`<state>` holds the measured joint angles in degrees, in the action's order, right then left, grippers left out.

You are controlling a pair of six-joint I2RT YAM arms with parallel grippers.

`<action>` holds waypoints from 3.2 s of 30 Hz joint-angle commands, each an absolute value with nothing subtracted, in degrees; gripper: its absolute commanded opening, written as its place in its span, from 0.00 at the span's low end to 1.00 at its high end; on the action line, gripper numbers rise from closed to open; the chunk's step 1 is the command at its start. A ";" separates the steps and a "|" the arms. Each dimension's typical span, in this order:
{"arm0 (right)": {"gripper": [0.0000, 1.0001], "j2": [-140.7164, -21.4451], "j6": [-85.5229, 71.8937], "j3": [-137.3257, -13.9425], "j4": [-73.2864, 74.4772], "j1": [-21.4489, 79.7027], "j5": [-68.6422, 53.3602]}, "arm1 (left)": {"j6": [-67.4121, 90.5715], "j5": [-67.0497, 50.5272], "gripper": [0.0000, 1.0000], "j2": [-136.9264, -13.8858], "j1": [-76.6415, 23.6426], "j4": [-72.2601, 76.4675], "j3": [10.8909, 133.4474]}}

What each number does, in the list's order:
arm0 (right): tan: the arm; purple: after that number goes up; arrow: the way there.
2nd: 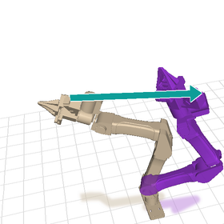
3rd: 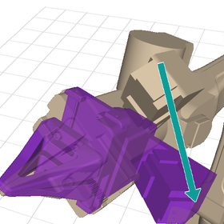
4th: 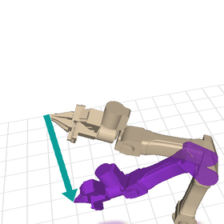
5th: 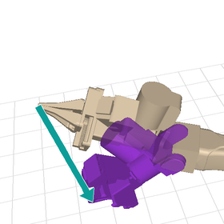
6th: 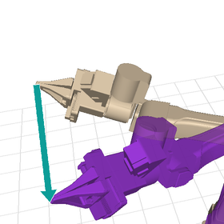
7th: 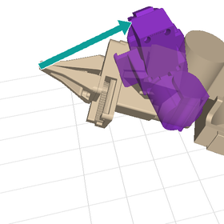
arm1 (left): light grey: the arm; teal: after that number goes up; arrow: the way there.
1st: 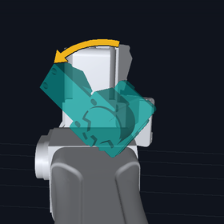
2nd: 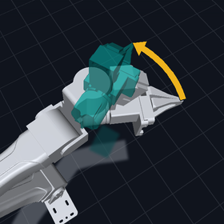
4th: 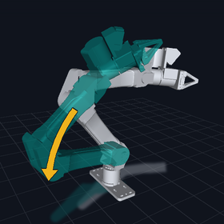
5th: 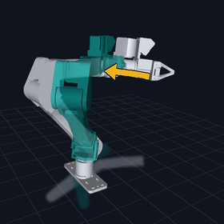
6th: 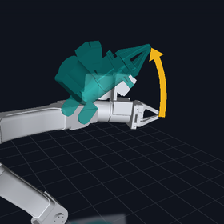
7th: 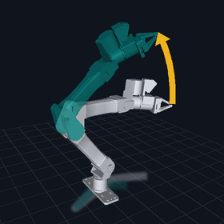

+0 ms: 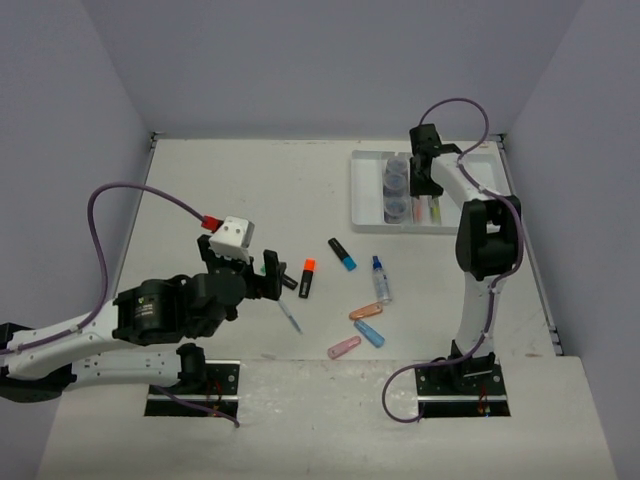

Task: Sort the stationery into containers
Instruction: Place the pen in the storage box, then pick up the pen from the center of the board, then close the pen cap on the pen.

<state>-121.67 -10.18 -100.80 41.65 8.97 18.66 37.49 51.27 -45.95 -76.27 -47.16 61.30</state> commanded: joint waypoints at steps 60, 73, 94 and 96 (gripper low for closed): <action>0.00 -113.90 -36.12 -85.89 38.07 69.59 14.55 | 60.82 56.73 1.00 -28.64 -75.85 -62.57 53.89; 0.00 -64.86 -36.55 -62.47 44.03 52.52 27.37 | 72.16 42.04 1.00 -51.49 -75.85 -65.58 53.35; 0.00 -55.55 -29.57 -54.04 41.47 49.99 25.65 | 54.77 24.58 0.68 -53.30 -76.03 -44.31 37.25; 0.00 -55.07 -28.96 -53.77 41.36 49.92 25.34 | 56.87 24.71 0.70 -53.76 -75.99 -46.24 37.70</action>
